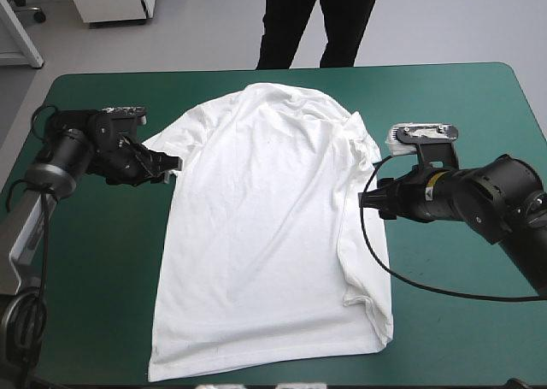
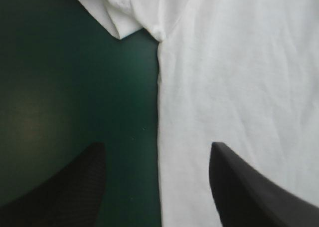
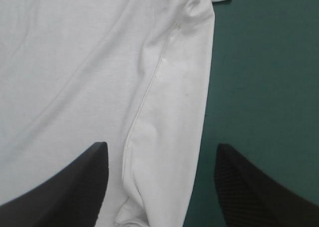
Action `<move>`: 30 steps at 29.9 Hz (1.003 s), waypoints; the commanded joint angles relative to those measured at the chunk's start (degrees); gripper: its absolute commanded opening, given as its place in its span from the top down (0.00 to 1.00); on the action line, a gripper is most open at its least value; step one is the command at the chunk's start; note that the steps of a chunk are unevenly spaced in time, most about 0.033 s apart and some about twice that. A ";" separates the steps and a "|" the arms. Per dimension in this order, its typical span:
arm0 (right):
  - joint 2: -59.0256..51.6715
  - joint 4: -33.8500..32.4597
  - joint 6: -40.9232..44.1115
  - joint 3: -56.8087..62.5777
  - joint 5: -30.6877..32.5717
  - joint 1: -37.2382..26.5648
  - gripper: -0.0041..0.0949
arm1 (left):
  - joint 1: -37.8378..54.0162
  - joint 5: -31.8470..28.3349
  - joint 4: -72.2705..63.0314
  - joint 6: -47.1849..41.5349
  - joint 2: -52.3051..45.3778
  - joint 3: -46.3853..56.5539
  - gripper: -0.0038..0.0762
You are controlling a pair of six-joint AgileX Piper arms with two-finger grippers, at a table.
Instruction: Fold the cloth
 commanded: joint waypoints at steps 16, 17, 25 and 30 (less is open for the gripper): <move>-0.72 -1.11 0.18 -1.99 -2.65 0.10 0.38 | -0.18 -6.44 -1.68 4.41 12.26 -3.99 0.41; -0.72 -1.29 0.18 -1.99 -2.65 0.10 0.38 | -0.54 -6.44 -1.57 4.69 13.16 -4.25 0.41; -0.72 -2.42 0.18 -1.99 -2.44 0.10 0.38 | -4.64 -6.67 -0.54 4.65 19.54 -5.93 0.50; -0.45 -2.54 0.43 -1.99 -1.80 0.10 0.38 | -5.83 -6.81 -0.43 4.65 20.33 -5.93 0.95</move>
